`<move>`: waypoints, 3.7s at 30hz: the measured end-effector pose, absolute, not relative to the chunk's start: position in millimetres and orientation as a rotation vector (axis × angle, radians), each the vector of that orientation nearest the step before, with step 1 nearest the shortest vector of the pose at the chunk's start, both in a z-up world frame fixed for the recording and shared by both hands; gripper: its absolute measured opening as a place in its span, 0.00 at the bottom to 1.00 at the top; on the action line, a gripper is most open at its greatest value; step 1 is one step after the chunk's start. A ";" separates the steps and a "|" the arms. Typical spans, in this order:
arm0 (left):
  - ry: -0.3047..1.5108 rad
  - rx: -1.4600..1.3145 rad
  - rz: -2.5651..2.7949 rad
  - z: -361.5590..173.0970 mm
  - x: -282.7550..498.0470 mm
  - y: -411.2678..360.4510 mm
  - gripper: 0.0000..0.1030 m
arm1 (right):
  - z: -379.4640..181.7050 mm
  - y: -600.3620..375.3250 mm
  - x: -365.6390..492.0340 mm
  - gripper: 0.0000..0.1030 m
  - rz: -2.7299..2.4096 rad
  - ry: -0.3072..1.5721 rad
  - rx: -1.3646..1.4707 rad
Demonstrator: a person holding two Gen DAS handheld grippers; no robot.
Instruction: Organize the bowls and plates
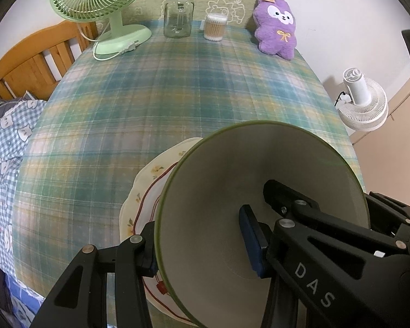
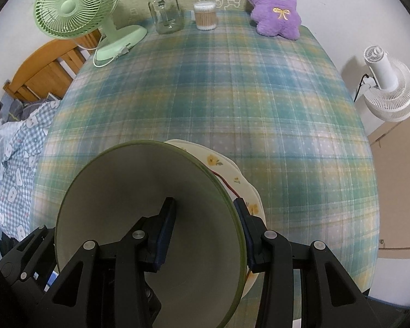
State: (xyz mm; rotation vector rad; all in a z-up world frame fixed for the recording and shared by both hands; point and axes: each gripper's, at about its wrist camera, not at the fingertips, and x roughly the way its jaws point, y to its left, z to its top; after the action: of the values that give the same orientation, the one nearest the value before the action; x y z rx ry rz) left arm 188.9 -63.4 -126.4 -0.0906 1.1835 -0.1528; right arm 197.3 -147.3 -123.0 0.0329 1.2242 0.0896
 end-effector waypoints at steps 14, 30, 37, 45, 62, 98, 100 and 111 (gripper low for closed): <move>1.058 -0.026 -0.173 -94.3 181.8 -36.3 0.81 | -83.7 -131.9 180.7 0.76 0.017 1.079 0.044; 0.775 0.100 -0.265 -29.8 148.6 37.0 0.90 | -18.5 -66.3 121.2 0.76 -0.138 0.824 0.088; 0.705 0.088 -0.209 -28.4 128.2 74.5 0.94 | -15.4 -43.7 95.7 0.76 -0.146 0.755 0.063; 0.627 0.056 -0.116 -36.6 94.1 107.4 0.96 | -23.3 -33.5 59.2 0.76 -0.113 0.669 0.033; 0.519 -0.006 -0.030 -70.8 30.6 123.0 1.00 | -67.7 -32.7 -5.0 0.81 -0.069 0.566 0.027; 0.516 -0.013 -0.022 -68.7 18.8 117.5 1.00 | -62.3 -40.4 -12.8 0.81 -0.090 0.575 0.032; 0.516 -0.012 -0.019 -68.7 18.1 115.9 1.00 | -62.6 -41.1 -13.1 0.81 -0.089 0.577 0.032; 0.518 -0.015 -0.020 -68.8 17.3 115.1 1.00 | -63.7 -42.1 -14.8 0.81 -0.089 0.580 0.032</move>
State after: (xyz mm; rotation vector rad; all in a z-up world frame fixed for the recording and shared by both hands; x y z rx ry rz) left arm 17.3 115.1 -68.8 -0.0153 0.5185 -0.0196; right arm -14.8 -42.1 -63.8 0.0315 0.5798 -0.0891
